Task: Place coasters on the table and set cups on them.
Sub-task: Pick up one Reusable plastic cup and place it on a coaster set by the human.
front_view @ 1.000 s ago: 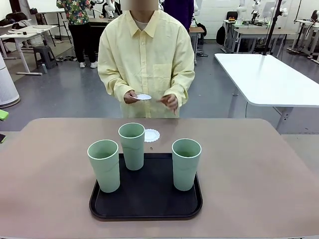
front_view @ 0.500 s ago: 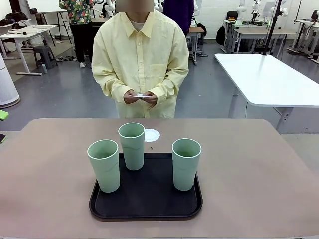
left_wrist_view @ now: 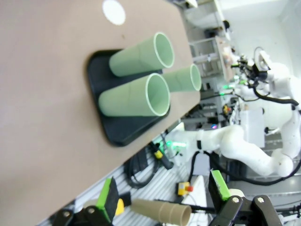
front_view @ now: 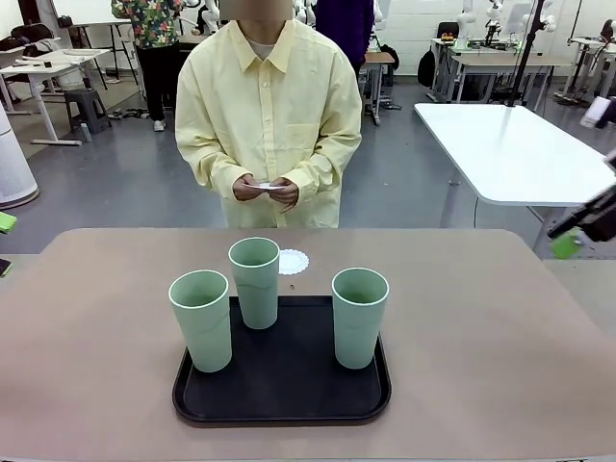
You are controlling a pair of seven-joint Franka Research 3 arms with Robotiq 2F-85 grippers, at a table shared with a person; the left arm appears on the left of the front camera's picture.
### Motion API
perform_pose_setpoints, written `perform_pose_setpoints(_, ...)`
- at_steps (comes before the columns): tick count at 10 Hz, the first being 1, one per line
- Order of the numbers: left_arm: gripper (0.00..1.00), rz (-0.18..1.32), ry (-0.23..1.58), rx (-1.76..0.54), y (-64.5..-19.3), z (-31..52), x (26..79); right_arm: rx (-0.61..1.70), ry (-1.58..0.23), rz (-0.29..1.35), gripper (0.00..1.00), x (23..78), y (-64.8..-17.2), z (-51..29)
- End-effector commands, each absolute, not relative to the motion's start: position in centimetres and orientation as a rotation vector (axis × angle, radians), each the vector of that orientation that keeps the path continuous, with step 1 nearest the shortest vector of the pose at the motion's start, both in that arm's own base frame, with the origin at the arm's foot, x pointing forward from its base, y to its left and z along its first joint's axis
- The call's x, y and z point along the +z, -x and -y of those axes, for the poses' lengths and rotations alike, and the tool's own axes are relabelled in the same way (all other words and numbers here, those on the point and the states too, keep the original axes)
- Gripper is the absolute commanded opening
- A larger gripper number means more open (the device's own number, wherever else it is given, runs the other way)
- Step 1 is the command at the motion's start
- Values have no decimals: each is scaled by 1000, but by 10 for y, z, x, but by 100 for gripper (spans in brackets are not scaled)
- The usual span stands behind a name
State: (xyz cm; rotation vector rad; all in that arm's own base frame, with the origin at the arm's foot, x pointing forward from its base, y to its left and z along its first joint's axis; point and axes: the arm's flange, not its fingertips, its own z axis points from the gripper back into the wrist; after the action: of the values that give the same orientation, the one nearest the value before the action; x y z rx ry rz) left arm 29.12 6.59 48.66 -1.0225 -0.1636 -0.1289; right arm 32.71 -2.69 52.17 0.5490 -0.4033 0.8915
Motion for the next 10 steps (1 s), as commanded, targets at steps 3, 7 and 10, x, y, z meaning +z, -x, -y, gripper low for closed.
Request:
perform_pose_setpoints(3, 100, 177, 1038, -144, -291, -67, 487, 950, -624, 477, 100, 487, -345, 8)
perform_pose_setpoints(7, 100, 177, 1038, -144, -291, -67, 487, 921, -560, 477, 100, 496, -341, 6)
perform_pose_setpoints(10, 100, 177, 1038, -144, -291, -67, 487, 1276, -690, 593, 100, 474, -337, 4)
